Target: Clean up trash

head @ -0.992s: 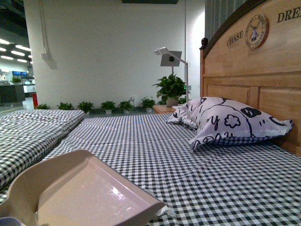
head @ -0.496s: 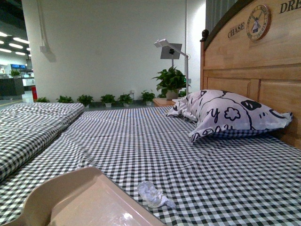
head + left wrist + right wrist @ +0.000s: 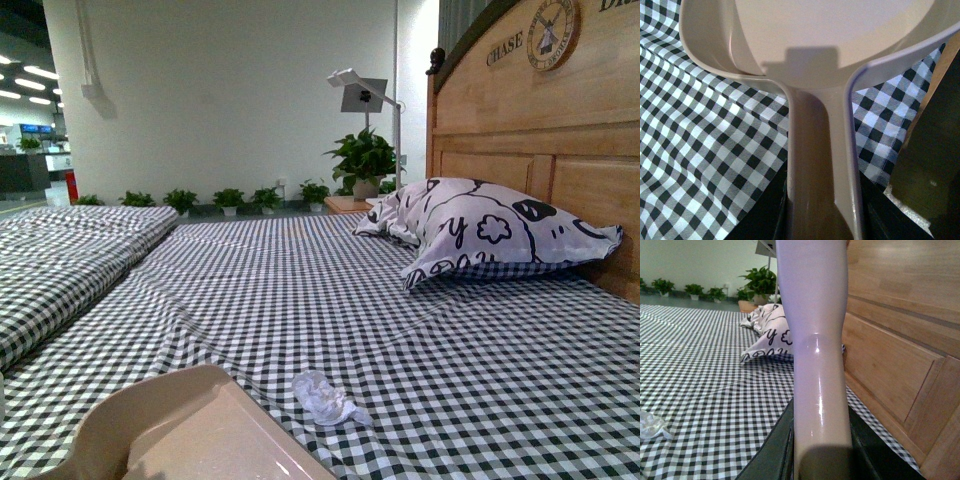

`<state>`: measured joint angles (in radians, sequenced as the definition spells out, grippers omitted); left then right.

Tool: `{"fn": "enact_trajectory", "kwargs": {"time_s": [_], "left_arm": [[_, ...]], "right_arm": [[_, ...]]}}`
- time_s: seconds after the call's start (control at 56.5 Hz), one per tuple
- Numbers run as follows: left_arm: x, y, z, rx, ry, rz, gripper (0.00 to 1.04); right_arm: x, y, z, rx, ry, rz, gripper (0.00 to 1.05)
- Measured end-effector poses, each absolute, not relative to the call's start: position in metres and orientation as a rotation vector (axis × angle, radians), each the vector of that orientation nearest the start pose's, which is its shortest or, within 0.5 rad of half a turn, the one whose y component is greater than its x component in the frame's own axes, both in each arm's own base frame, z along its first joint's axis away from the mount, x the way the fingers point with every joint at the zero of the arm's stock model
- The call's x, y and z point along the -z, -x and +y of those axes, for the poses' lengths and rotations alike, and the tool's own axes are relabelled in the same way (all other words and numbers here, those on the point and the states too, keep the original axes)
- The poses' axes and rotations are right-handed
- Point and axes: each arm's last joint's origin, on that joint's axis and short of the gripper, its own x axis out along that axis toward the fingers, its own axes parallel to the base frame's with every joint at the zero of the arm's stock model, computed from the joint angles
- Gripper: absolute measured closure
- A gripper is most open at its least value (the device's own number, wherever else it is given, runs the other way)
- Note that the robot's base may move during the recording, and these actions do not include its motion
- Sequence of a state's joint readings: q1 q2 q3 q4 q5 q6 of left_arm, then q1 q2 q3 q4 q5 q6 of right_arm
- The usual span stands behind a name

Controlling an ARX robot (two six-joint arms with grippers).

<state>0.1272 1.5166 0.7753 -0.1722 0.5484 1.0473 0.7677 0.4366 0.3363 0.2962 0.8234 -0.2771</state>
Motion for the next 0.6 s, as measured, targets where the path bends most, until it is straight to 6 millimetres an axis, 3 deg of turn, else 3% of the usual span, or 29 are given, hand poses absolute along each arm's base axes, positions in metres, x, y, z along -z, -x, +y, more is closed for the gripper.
{"fn": "enact_trajectory", "kwargs": {"time_s": [0.602], "left_arm": [[-0.162,-0.286,0.023,0.795,-0.669,0.589,0.77]], "right_arm": [[-0.267,-0.098,0.065,0.074,0.137,-0.128,0.84]]}}
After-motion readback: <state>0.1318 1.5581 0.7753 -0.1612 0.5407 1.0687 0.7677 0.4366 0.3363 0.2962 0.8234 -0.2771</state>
